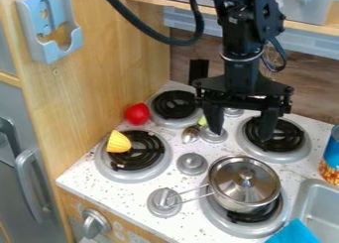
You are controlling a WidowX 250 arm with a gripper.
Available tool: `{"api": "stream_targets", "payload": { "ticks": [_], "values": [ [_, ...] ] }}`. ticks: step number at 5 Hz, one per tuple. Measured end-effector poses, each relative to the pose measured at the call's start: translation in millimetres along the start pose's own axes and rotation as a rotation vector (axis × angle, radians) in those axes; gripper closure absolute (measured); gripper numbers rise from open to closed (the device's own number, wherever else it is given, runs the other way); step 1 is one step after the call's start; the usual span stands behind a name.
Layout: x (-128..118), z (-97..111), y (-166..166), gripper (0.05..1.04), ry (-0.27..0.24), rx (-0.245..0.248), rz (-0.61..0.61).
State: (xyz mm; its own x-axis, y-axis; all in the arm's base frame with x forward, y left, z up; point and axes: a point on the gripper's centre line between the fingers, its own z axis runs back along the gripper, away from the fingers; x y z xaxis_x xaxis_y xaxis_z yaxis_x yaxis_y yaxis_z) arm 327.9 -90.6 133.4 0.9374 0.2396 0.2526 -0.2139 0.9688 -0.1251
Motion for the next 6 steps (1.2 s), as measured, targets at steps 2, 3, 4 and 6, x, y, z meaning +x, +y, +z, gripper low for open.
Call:
{"api": "stream_targets", "payload": {
  "ticks": [2, 3, 4, 6],
  "values": [
    [4, -27, 5, 0.081, 0.056, 0.059, 0.065],
    [16, -29, 13, 0.082, 0.07, 0.083, 0.161],
    [35, -39, 17, 0.082, 0.056, 0.116, 0.266],
    [44, -51, 30, 0.081, 0.005, 0.21, 0.565]
  ]
}}
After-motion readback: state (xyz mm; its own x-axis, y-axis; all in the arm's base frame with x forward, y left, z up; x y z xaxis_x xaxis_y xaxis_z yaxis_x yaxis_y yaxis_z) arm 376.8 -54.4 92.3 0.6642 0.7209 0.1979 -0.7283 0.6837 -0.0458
